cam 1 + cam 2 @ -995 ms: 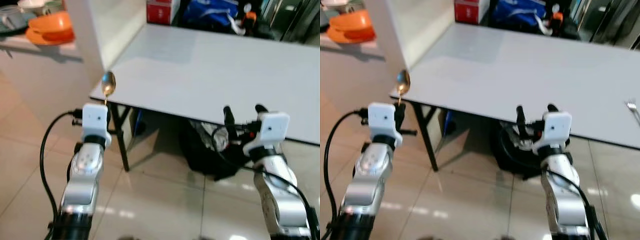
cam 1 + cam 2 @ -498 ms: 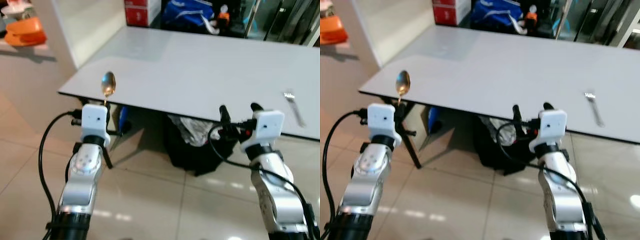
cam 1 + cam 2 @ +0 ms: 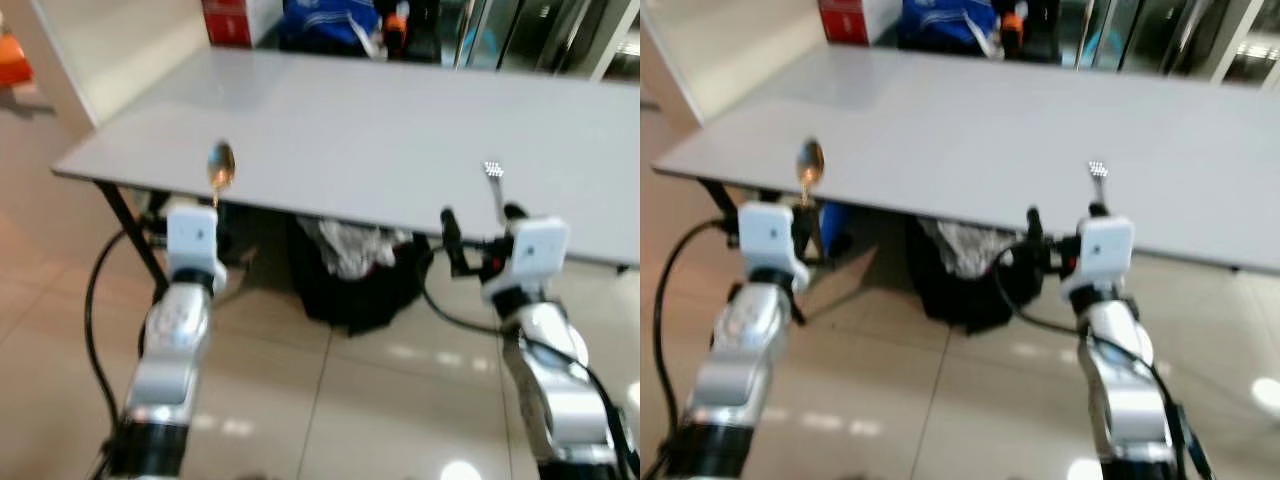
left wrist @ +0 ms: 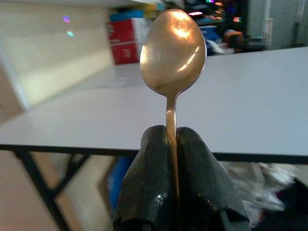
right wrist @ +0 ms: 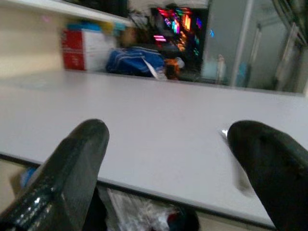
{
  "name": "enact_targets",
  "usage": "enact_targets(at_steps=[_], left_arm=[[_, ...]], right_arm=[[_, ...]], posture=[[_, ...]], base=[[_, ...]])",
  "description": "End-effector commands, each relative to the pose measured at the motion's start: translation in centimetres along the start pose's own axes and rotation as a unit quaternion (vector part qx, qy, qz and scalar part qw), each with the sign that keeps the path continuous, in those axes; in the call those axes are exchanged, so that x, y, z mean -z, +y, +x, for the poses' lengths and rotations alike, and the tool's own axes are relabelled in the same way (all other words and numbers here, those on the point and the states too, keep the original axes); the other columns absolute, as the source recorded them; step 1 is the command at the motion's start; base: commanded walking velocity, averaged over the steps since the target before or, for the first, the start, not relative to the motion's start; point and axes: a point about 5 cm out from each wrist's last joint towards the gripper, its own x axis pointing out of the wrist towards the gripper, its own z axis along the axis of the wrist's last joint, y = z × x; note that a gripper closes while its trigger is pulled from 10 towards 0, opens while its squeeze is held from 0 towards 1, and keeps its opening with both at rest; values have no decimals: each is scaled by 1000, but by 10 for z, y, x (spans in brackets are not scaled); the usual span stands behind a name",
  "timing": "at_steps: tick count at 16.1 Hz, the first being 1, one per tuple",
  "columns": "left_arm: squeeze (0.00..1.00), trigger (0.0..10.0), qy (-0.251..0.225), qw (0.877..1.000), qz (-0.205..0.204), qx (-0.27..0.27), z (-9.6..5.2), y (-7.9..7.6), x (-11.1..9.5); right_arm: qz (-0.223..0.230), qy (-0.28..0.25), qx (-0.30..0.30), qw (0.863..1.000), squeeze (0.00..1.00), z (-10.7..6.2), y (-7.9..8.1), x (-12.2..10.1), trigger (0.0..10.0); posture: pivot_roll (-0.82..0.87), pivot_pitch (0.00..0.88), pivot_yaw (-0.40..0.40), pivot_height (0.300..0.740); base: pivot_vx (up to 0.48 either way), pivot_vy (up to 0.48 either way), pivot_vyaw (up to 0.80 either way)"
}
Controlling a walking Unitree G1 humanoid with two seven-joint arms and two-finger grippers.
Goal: Setting the table
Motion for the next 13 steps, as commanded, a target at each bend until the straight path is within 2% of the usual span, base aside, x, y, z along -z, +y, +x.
enact_targets(at_steps=[1, 3, 6, 11, 13], left_arm=[[0, 10000, -19, 1000, 2, 13, 3, -2, -8], [0, 10000, -38, 999, -6, 35, 2, -5, -13], [0, 10000, -47, 998, -5, 44, 1, -6, -15], [0, 10000, -49, 997, -4, 52, 1, -7, -15], [0, 10000, -50, 997, -4, 54, 2, -8, -16]], right_arm=[[4, -10, 5, 1000, 0, 3, 0, -6, 10000], [6, -13, 2, 1000, 0, 4, 0, -7, 10000], [21, -14, -4, 1000, 0, 5, 2, -8, 10000], [21, -17, -9, 1000, 0, 7, 2, -11, 10000], [17, -22, -13, 1000, 0, 8, 2, -13, 10000]], posture=[[-28, 10, 52, 740], [-27, 8, 52, 740], [-27, 7, 52, 740], [-28, 4, 45, 740], [-30, 7, 37, 740]], base=[[0, 0, 0], [0, 0, 0], [341, 0, 0], [383, 0, -689], [388, 0, 0]])
